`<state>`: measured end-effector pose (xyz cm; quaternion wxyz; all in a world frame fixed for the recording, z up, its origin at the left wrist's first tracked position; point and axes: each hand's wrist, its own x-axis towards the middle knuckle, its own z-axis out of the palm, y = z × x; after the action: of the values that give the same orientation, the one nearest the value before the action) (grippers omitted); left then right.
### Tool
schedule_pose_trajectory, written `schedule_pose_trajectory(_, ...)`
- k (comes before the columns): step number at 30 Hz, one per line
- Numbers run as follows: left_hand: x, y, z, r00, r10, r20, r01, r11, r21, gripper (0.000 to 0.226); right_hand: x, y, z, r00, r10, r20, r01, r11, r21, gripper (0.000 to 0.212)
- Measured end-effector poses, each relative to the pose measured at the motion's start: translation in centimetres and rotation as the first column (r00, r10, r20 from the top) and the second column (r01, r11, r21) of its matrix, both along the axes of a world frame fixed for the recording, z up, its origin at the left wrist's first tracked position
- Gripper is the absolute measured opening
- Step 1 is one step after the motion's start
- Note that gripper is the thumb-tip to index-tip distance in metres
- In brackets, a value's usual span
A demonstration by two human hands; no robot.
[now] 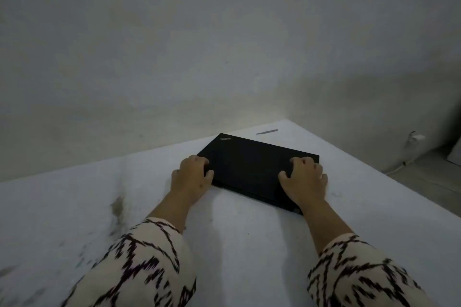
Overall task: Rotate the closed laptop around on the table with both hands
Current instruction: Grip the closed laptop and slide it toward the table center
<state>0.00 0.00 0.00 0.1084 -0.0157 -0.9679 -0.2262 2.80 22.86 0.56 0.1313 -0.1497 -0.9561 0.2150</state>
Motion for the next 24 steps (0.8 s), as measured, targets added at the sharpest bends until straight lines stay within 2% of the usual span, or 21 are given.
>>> schedule_pose_trajectory(8, -3.5, 0.4, -1.4, 0.992, 0.123, 0.043, -0.124, 0.992, 0.018, 0.053, -1.1, 0.3, -0.7, 0.986, -0.151, 0.063, 0.158, 0.981, -0.116, 0.030)
schedule_pose_trajectory(13, -4.3, 0.8, -2.2, 0.984, 0.179, 0.014, -0.179, 0.984, 0.009, 0.053, -1.5, 0.5, -1.1, 0.977, -0.190, 0.095, 0.205, 0.963, -0.173, 0.042)
schedule_pose_trajectory(18, -4.5, 0.8, -2.2, 0.976, 0.219, 0.010, -0.219, 0.976, 0.020, 0.044, -1.4, 1.0, -0.9, 0.975, -0.205, 0.083, 0.217, 0.960, -0.180, 0.034)
schedule_pose_trajectory(22, -4.4, 0.8, -2.2, 0.952, 0.306, 0.025, -0.306, 0.952, 0.014, 0.054, -0.9, 1.4, -0.8, 0.977, -0.186, 0.105, 0.195, 0.978, -0.079, 0.040)
schedule_pose_trajectory(24, -4.4, 0.7, -2.2, 0.946, 0.322, 0.031, -0.323, 0.946, 0.022, 0.057, -0.8, 1.6, -0.9, 0.984, -0.153, 0.094, 0.165, 0.977, -0.132, 0.052)
